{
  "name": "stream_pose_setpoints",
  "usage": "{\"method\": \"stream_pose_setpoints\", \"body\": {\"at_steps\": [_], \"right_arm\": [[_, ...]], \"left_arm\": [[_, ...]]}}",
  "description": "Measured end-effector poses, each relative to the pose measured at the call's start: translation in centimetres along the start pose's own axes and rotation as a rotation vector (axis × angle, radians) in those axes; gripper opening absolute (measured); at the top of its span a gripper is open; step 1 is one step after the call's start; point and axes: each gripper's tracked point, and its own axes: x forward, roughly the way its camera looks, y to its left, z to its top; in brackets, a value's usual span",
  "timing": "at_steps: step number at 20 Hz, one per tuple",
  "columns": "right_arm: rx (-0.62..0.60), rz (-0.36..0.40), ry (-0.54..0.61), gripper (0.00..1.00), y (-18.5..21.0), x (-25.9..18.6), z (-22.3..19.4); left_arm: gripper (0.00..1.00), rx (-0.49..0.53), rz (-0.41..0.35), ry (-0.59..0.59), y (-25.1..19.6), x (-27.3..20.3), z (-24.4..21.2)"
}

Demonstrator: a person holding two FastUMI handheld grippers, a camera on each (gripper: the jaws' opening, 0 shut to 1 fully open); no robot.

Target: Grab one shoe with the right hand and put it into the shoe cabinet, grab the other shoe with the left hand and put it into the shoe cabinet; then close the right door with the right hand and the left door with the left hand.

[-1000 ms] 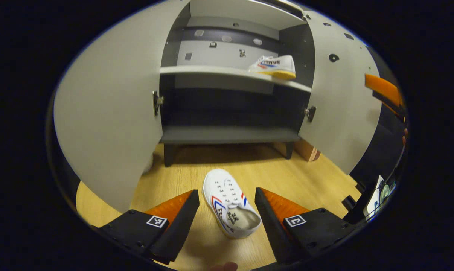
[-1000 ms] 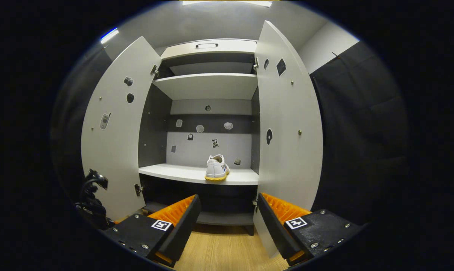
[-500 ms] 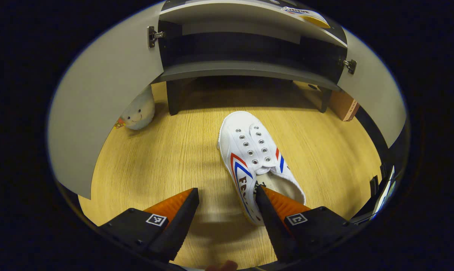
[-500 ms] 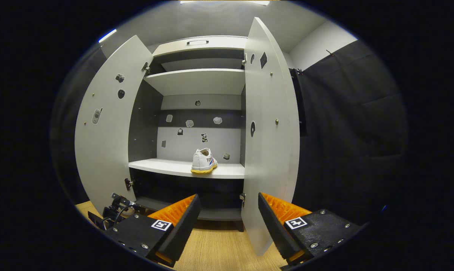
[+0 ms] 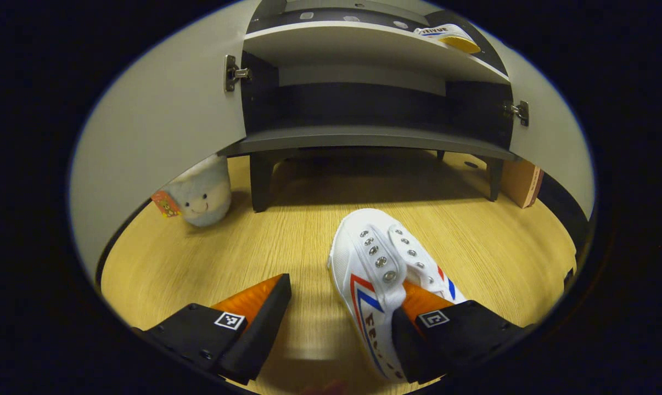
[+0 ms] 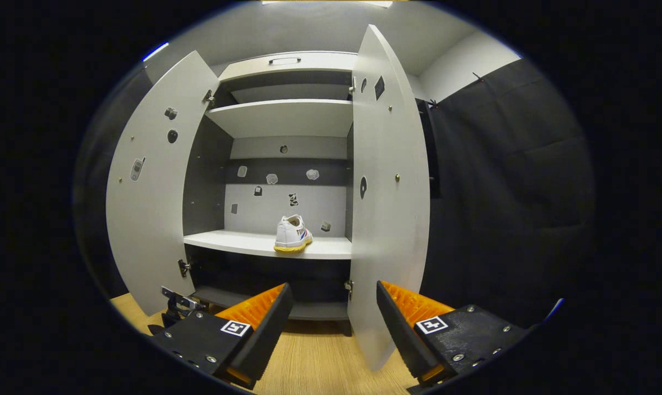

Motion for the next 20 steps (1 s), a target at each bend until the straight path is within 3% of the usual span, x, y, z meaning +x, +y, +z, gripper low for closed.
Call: {"method": "stream_pose_setpoints", "body": {"at_steps": [4,6,7,8,9,12,17,20], "right_arm": [[-0.012,-0.007,0.001,0.94,0.1,0.0,0.1],[-0.010,-0.006,0.002,0.94,0.4,0.0,0.1],[-0.009,-0.003,0.001,0.94,0.6,-0.1,0.2],[-0.009,-0.001,-0.001,0.94,0.8,-0.1,0.2],[-0.009,0.004,-0.002,0.94,1.0,-0.1,0.2],[-0.018,0.011,-0.009,0.94,1.5,-0.3,0.4],[-0.017,0.012,-0.025,0.94,1.8,0.0,0.9],[-0.012,0.019,-0.039,0.94,2.2,-0.1,1.3]], "left_arm": [[0.94,-0.018,-0.048,-0.020,-0.9,0.1,0.3],[0.59,0.031,-0.053,-0.038,-1.4,0.1,1.1],[0.34,0.064,-0.038,-0.043,-0.9,0.3,1.3],[0.30,0.070,-0.024,-0.028,-0.5,0.5,0.9],[0.14,0.055,-0.027,-0.035,-0.6,0.6,1.2],[0.10,-0.015,-0.011,-0.042,-0.2,-1.3,2.8],[0.10,-0.021,0.035,-0.193,1.5,-8.3,11.5],[0.09,-0.112,0.060,-0.266,2.9,-13.3,16.1]]}}
